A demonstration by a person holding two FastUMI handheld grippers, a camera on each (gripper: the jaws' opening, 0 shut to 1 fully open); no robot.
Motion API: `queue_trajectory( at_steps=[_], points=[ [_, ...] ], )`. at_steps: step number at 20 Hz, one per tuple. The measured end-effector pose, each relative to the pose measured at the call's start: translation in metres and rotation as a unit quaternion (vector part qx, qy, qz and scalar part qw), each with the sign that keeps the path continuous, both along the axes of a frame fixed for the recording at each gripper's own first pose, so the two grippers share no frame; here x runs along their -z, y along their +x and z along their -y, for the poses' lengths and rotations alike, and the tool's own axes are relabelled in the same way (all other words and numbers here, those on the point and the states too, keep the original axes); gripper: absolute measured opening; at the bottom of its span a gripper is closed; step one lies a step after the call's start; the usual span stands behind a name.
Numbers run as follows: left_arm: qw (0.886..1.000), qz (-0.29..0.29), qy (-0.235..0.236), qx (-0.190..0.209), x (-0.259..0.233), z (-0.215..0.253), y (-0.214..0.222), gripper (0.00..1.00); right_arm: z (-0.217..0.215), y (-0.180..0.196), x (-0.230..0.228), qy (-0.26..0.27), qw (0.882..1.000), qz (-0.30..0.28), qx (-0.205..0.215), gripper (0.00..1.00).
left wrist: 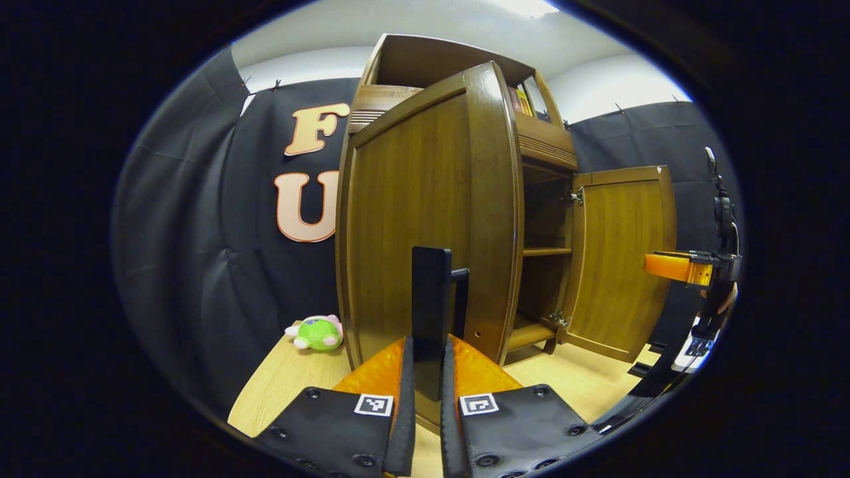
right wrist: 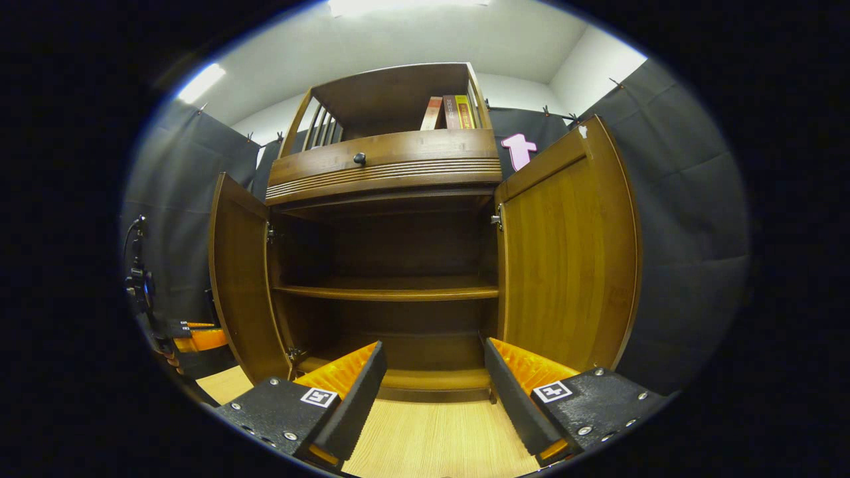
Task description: Open the right door of the double-door shoe cabinet with the right hand, and open the left door with the left hand.
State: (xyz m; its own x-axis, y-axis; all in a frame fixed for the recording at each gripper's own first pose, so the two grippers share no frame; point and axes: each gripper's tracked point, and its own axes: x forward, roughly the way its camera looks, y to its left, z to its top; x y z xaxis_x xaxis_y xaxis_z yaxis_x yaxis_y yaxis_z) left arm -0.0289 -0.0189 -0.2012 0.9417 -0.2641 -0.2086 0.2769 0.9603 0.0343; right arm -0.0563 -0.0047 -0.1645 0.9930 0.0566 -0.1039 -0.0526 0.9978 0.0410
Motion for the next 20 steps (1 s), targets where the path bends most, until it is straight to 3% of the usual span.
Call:
queue_trajectory(
  at_steps=[1,2,4,5,9,10,18,20],
  points=[
    [1.000,-0.001,0.005,-0.006,-0.001,-0.005,-0.003,0.23,-0.001,0.000,-0.001,0.001,1.000,0.001,-0.001,0.92],
    [1.000,0.003,0.006,-0.011,-0.001,-0.009,-0.004,0.19,-0.003,0.001,-0.001,0.002,1.000,0.002,-0.003,1.00],
    [1.000,0.006,0.013,-0.024,-0.005,-0.024,-0.011,0.15,-0.006,0.003,0.000,0.006,1.000,0.002,-0.006,1.00],
    [0.999,0.006,0.016,-0.030,-0.005,-0.029,-0.010,0.15,-0.008,0.004,0.001,0.006,1.000,0.001,-0.007,0.92],
    [0.997,0.014,0.017,-0.068,-0.016,-0.062,-0.016,0.15,-0.018,0.006,0.003,0.006,1.000,-0.002,-0.016,0.92],
    [0.997,0.017,0.022,-0.078,-0.017,-0.071,-0.016,0.10,-0.021,0.007,0.002,0.006,1.000,-0.002,-0.019,1.00],
    [0.992,0.054,0.022,-0.112,-0.046,-0.103,-0.045,0.08,-0.030,0.006,0.001,0.009,0.999,0.004,-0.031,1.00],
    [0.986,0.071,0.042,-0.146,-0.057,-0.123,-0.051,0.07,-0.030,0.006,0.001,0.010,0.999,0.003,-0.030,1.00]
  ],
)
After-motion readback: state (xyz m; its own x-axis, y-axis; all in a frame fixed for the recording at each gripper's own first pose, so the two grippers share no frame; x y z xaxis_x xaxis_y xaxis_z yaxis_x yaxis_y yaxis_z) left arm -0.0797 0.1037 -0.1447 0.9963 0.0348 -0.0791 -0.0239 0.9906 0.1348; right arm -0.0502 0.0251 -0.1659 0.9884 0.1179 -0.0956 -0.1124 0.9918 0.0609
